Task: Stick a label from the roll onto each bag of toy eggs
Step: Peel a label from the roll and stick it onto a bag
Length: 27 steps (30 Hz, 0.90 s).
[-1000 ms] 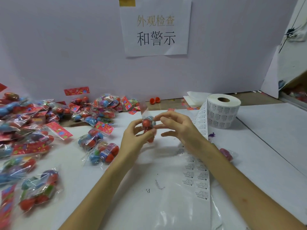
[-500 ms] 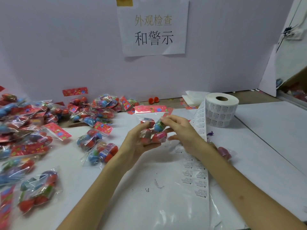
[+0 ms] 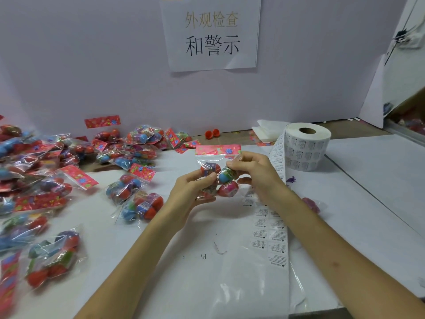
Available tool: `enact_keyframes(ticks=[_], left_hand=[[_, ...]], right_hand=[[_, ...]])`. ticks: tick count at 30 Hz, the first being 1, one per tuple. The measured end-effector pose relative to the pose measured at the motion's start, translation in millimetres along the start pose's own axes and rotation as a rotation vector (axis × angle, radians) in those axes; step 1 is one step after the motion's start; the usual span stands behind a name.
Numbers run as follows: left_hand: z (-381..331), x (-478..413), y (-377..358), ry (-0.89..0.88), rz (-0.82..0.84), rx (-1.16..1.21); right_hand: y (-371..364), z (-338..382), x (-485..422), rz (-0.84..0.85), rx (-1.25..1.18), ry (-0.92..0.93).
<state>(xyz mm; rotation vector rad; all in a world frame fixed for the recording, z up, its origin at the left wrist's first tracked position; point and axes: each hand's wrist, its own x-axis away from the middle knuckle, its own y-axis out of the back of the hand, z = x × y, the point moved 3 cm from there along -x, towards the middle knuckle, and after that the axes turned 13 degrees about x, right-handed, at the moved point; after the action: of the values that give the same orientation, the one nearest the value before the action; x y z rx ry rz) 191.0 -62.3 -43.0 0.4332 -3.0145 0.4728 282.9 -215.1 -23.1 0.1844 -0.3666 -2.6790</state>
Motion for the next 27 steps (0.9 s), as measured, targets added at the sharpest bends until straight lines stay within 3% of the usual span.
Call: enact_keyframes(ticks=[2,6,10,13,19,22,25,27], left_hand=[[0.5,-0.4,-0.6,-0.024,-0.028,-0.023],[-3.5,0.5,9.0,-0.188,-0.226,-0.244],[-5.7,1.7,10.8,-0.286,-0.299,-0.487],[-5.0,-0.6,11.6,-0.297,-0.318,-0.537],[-3.6,-2.8,12.4,-0.299,-0.286,-0.571],[-9.3,-0.3,10.2,-0.403,-0.307,-0.665],[-12.0,3.6,6.9,-0.494,-0.225,-0.541],[-10.4,3.4,4.0,-0.449,-0.178,-0.428]], right_hand=[[1.7,0.8,-0.2,-0.055,0.102,0.051],[22.0,9.7,0.1,-0.442,0.439,0.257],[52.9,0.3,-4.9,-0.726,0.529,0.115],[63.6,-13.3,-13.6,-0.658,0.41,-0.035],[57.3,-19.9,-15.4,-0.547,0.04,-0.138],[51.5,-20.2,-16.9,-0.387,-0.019,-0.244],[38.5,-15.5,-12.0,-0.147,0.024,-0.258],[34.8,-16.2,-12.3,-0.12,-0.02,-0.23]])
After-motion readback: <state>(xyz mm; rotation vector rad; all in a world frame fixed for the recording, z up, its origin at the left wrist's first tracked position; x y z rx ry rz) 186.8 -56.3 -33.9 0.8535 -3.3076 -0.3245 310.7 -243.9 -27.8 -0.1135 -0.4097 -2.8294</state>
